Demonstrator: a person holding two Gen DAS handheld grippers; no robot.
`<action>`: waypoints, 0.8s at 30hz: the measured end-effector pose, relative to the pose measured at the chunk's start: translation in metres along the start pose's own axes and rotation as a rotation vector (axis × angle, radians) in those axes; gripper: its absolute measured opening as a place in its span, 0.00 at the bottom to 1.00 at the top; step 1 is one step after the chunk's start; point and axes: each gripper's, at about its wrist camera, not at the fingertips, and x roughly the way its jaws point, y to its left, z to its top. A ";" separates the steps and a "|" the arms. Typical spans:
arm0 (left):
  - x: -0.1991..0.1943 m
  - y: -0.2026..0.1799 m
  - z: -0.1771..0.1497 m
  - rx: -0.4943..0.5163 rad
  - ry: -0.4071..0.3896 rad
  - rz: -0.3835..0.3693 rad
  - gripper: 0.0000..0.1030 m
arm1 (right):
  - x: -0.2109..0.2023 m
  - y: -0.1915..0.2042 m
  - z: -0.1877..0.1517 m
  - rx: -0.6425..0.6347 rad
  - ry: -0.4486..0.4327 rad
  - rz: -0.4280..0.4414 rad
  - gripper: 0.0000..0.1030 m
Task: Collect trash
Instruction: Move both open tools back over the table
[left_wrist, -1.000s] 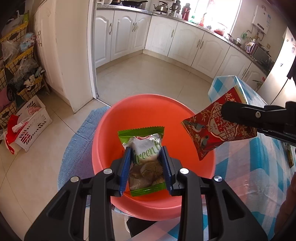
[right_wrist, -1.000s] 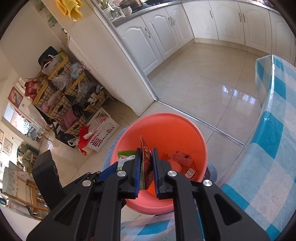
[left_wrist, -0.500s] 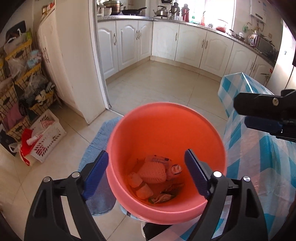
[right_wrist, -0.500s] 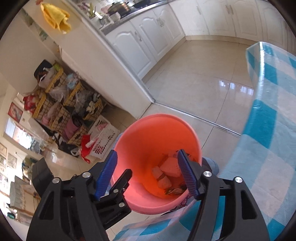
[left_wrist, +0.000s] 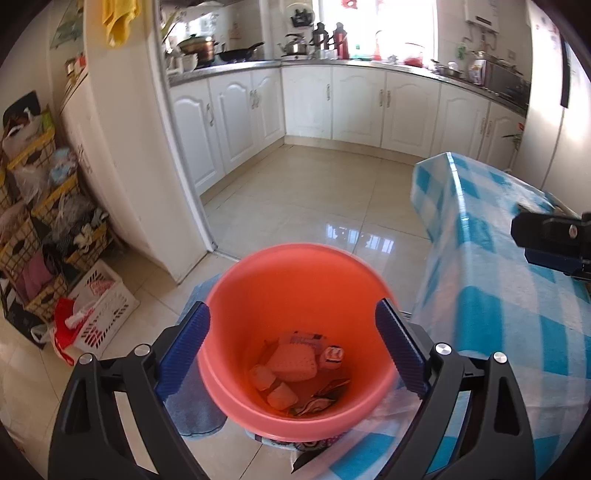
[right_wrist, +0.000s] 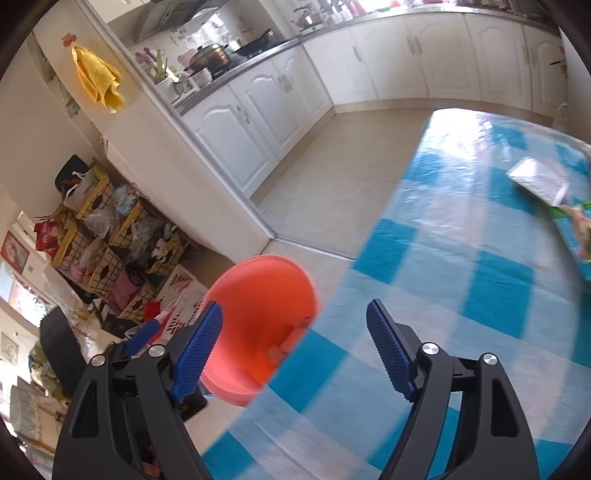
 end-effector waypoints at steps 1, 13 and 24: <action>-0.003 -0.005 0.002 0.008 -0.004 -0.003 0.89 | -0.006 -0.004 -0.002 0.000 -0.008 -0.009 0.78; -0.035 -0.076 0.013 0.142 -0.045 -0.045 0.91 | -0.077 -0.071 -0.025 0.040 -0.096 -0.102 0.86; -0.053 -0.144 0.022 0.248 -0.049 -0.139 0.92 | -0.155 -0.154 -0.039 0.148 -0.193 -0.196 0.86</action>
